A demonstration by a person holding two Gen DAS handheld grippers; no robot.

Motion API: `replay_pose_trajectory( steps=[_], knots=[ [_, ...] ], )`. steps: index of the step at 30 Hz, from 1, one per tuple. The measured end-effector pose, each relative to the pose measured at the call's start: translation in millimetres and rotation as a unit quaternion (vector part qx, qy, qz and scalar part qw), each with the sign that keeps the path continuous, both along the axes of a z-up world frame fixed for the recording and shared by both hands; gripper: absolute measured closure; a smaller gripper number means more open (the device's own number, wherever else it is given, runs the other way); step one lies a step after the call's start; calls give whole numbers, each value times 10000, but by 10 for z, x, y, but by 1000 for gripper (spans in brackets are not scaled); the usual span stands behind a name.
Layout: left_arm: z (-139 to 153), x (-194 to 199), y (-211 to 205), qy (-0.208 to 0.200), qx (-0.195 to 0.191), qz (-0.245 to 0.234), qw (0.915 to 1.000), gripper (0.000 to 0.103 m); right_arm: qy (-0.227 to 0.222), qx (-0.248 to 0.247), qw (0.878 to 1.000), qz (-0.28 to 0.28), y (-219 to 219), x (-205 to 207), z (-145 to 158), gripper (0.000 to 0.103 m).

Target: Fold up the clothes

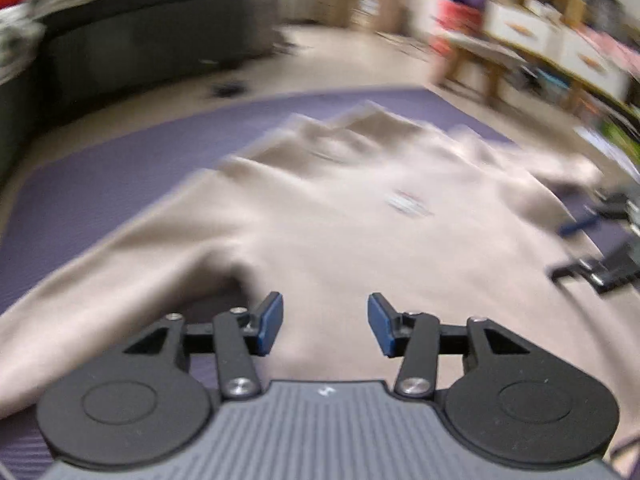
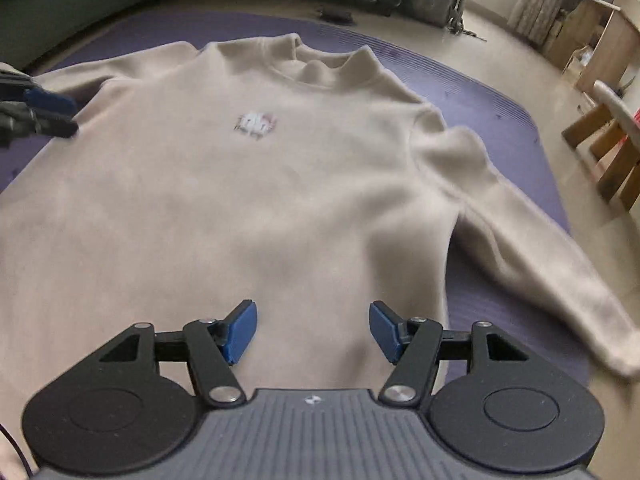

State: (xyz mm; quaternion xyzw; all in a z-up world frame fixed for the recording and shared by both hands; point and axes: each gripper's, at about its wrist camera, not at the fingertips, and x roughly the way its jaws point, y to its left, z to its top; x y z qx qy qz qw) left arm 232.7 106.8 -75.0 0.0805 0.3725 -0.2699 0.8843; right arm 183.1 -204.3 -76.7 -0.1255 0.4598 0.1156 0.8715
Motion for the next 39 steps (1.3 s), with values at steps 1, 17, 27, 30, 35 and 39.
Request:
replay_pose_trajectory(
  steps=[1, 17, 27, 30, 35, 39],
  knots=[
    [-42, -66, -57, 85, 77, -86, 9999, 54, 9, 161, 9998, -120, -70, -45, -5, 37],
    [-218, -1701, 182, 309, 638, -527, 9961, 37, 119, 401, 9991, -20, -361, -1503, -61, 26],
    [-30, -1748, 196, 1054, 965, -839, 9862, 32, 411, 301, 9982, -331, -483, -1811, 152, 25],
    [79, -1520, 121, 1534, 1091, -586, 9804, 22, 313, 501, 9961, -649, -549, -1731, 235, 25],
    [221, -987, -56, 2032, 1099, 226, 9727, 16, 238, 744, 9915, -1039, -680, -1404, 335, 24],
    [307, -639, -200, 1928, 1068, 949, 9708, 15, 7, 936, 9854, -1420, -912, -1106, 387, 24]
  ],
)
